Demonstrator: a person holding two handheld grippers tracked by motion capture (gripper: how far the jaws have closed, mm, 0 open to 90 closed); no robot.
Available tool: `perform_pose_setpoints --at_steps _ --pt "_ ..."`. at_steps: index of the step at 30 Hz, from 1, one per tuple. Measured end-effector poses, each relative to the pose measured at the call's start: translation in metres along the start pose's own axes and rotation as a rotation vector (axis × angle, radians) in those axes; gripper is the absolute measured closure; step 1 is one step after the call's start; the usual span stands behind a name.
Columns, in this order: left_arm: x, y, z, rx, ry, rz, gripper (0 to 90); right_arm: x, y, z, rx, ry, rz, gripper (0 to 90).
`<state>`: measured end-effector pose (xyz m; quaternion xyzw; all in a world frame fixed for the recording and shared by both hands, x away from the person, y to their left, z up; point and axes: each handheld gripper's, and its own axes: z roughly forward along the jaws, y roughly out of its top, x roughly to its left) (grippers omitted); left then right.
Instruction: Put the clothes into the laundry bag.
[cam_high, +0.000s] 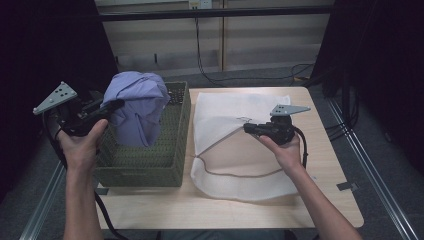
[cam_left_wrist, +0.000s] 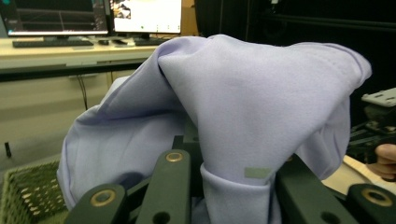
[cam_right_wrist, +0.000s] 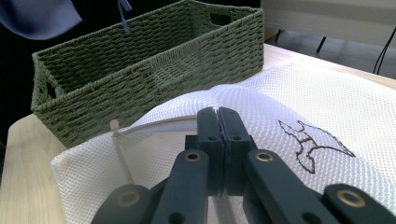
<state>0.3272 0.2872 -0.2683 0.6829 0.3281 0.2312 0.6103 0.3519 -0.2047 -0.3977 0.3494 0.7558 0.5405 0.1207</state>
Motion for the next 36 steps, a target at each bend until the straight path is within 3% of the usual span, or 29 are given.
perform_pose_setpoints --at_steps 6,10,13,17,19,21,28,36 --pt "-0.011 0.007 -0.004 -0.018 -0.039 0.027 78.0 0.0 0.0 0.0 0.0 0.001 0.0 89.3" --pt "-0.018 0.01 -0.001 -0.032 -0.106 0.013 78.0 0.0 0.0 0.0 0.002 -0.001 0.0 89.3" --pt "-0.025 0.011 0.002 -0.031 -0.123 0.015 78.0 0.001 0.0 0.001 0.003 0.003 -0.001 89.3" --pt "-0.035 0.012 0.01 -0.015 -0.148 0.05 78.0 0.0 0.0 0.001 0.002 0.003 0.0 89.3" --pt "-0.038 0.012 0.011 -0.021 -0.154 0.038 78.0 0.0 0.0 0.001 0.002 0.003 0.001 89.3" --pt "-0.042 0.013 0.012 -0.019 -0.149 0.054 78.1 0.0 0.0 0.001 0.002 0.002 0.001 89.3" --pt "-0.056 0.017 0.016 -0.026 -0.215 0.07 78.0 0.0 0.0 0.001 0.003 0.003 -0.001 89.3" --pt "-0.069 0.02 0.019 -0.021 -0.249 0.075 78.0 0.0 0.0 0.0 0.0 -0.001 0.0 89.3"
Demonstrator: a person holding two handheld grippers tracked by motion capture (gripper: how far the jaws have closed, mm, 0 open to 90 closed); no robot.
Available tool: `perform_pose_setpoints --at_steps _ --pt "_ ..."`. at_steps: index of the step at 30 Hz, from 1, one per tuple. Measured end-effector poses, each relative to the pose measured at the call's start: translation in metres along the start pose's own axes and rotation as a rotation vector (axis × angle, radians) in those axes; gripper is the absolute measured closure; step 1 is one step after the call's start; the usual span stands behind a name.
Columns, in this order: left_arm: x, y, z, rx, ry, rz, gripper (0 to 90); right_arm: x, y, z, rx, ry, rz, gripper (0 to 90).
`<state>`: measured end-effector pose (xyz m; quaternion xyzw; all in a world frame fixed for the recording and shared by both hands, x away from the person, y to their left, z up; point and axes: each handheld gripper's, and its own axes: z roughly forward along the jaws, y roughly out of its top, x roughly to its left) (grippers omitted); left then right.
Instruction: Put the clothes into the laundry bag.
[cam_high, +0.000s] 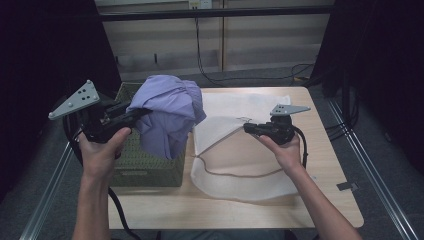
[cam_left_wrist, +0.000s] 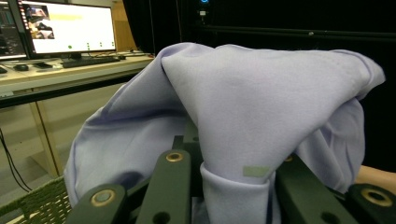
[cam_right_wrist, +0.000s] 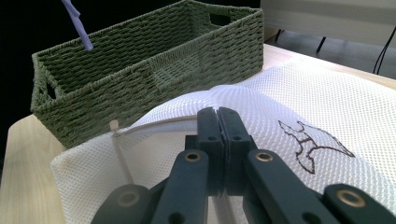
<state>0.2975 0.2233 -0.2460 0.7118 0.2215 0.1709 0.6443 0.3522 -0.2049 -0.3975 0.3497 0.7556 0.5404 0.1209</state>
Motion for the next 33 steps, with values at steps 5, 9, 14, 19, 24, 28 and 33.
perform_pose_setpoints --at_steps 5,9,14,19,24,28,33 --pt "-0.008 -0.002 0.014 0.025 -0.042 0.0 78.0 0.0 0.0 0.0 0.0 0.002 0.001 89.3" --pt "-0.015 -0.006 0.028 0.052 -0.063 0.009 78.1 0.0 0.0 0.0 0.0 0.005 0.003 89.3" --pt "-0.024 -0.011 0.045 0.09 -0.086 0.016 78.0 0.0 0.0 0.0 -0.003 0.003 0.002 89.3" --pt "-0.03 -0.014 0.054 0.116 -0.1 0.018 78.1 0.0 0.0 0.0 -0.003 0.009 0.001 89.3" --pt "-0.034 -0.017 0.062 0.128 -0.121 0.023 78.1 0.001 0.0 0.0 -0.003 0.007 0.0 89.3" --pt "-0.038 -0.02 0.069 0.14 -0.139 0.027 78.1 0.001 0.0 0.001 0.0 0.013 0.001 89.3" --pt "-0.04 -0.024 0.075 0.165 -0.14 0.024 78.0 0.001 0.0 0.0 -0.001 0.011 0.0 89.2"
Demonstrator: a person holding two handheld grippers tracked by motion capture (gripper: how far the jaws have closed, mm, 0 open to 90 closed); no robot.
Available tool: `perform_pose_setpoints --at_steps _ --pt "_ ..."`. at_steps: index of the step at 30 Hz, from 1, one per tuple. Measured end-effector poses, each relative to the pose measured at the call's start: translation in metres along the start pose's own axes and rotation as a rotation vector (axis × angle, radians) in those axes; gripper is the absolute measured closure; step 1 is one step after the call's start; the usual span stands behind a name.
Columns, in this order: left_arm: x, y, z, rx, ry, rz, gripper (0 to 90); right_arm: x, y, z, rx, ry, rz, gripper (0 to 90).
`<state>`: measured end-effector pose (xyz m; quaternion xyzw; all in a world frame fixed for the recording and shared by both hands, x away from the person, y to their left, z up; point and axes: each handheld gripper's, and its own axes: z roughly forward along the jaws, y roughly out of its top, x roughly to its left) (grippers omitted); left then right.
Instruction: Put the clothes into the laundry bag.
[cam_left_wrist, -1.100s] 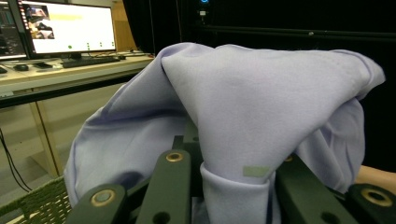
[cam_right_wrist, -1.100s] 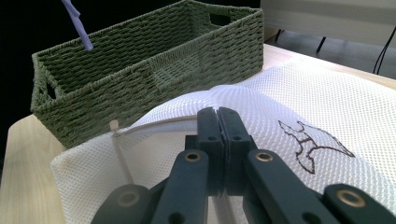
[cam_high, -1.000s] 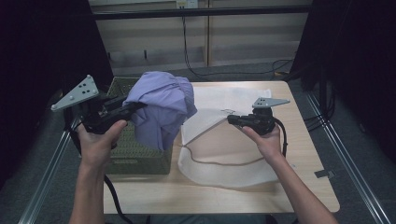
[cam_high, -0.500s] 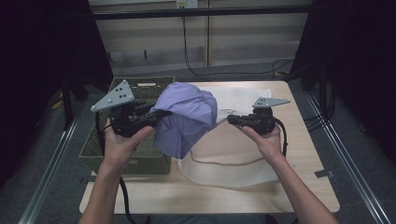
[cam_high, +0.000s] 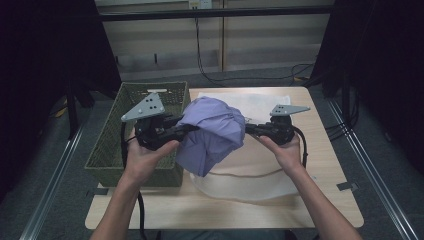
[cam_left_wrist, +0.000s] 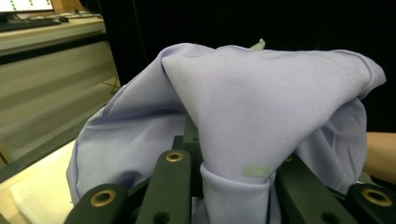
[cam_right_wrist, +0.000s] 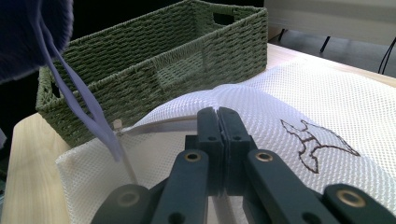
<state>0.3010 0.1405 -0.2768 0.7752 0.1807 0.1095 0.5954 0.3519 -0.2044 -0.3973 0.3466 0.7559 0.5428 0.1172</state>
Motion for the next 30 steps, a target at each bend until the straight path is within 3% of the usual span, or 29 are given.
perform_pose_setpoints --at_steps 15,30 --pt "-0.007 -0.011 0.027 0.046 -0.035 0.021 78.0 0.0 0.0 0.001 0.006 0.01 -0.003 89.3" --pt "-0.007 -0.033 0.062 0.122 -0.06 0.004 77.8 0.0 0.001 0.0 0.006 0.013 0.0 89.3"
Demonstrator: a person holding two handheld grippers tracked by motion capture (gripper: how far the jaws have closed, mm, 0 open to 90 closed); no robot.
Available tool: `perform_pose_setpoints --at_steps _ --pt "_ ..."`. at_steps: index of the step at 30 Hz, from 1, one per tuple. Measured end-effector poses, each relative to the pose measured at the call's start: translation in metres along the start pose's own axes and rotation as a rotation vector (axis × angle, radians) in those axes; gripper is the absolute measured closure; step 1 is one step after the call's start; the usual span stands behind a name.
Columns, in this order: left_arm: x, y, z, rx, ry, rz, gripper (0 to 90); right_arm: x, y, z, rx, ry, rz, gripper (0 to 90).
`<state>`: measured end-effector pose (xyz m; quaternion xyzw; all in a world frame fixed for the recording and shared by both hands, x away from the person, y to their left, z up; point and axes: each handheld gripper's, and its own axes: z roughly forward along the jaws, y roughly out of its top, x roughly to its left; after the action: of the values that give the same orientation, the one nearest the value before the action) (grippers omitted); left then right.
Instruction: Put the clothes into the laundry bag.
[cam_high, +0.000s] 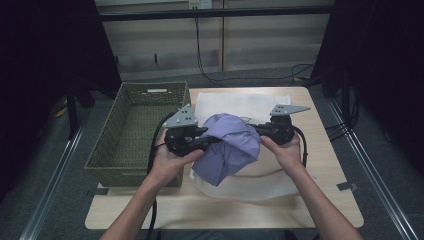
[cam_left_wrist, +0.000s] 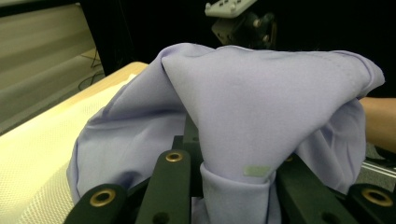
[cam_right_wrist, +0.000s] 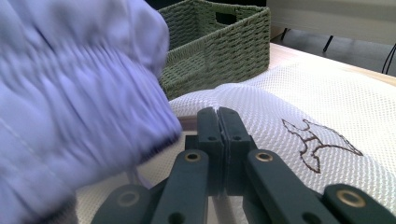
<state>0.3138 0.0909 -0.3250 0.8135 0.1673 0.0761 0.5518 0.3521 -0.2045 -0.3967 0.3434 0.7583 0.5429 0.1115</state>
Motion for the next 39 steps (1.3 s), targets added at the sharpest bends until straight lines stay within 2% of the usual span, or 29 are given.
perform_pose_setpoints --at_steps 5,9,13,19,23,30,34,39 --pt "0.0 -0.004 0.006 0.014 0.001 -0.004 77.9 0.0 0.0 0.0 0.004 0.0 0.001 89.2" --pt "0.001 -0.006 0.008 0.006 -0.002 -0.012 77.9 -0.001 -0.001 0.0 0.006 0.001 0.002 89.3" --pt "-0.002 -0.006 0.012 0.006 -0.021 -0.009 77.9 -0.001 -0.001 0.001 0.008 0.0 0.003 89.3" --pt "-0.004 -0.012 0.019 0.048 -0.021 0.001 77.8 -0.001 0.0 -0.001 0.007 -0.003 0.004 89.3" --pt "-0.001 -0.022 0.031 0.098 -0.018 -0.004 77.8 -0.001 -0.001 -0.001 0.006 0.001 0.006 89.3" --pt "0.001 -0.032 0.043 0.153 -0.014 -0.004 77.8 -0.001 -0.001 0.0 0.012 0.002 0.006 89.3" --pt "0.001 -0.036 0.049 0.158 -0.001 0.001 77.8 -0.001 -0.001 0.0 0.012 0.003 0.005 89.3" --pt "0.001 -0.044 0.058 0.198 -0.015 0.003 77.8 -0.001 -0.001 0.0 0.013 0.002 0.005 89.3"
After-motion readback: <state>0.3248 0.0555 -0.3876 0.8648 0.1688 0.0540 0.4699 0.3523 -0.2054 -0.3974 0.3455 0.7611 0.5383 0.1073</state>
